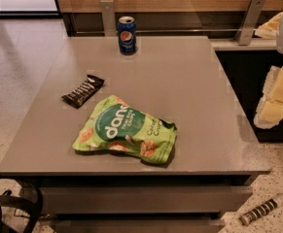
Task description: Move green rice chip bag near pepsi can
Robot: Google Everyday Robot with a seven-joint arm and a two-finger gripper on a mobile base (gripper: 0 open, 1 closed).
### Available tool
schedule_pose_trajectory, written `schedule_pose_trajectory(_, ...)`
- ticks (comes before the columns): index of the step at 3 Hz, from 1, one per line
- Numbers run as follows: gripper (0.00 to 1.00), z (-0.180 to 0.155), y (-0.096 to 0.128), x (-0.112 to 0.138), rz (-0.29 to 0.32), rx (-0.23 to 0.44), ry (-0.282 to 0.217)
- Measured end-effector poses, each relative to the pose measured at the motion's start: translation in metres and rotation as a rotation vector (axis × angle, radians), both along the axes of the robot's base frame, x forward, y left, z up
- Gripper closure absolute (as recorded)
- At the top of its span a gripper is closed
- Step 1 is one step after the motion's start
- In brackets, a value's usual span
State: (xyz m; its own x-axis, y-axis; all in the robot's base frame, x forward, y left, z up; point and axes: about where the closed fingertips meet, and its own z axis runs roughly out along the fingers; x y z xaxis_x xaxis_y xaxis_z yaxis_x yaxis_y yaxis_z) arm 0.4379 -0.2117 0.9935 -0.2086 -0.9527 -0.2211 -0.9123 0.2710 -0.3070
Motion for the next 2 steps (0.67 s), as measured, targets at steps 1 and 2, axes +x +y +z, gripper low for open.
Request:
schedule_pose_trajectory(1, 0.0, 0.0, 0.0, 0.0, 0.0, 0.0, 0.0)
schedule_pose_trajectory(2, 0.0, 0.001, 0.028, 0.014, 0.072, 0.057, -0.019)
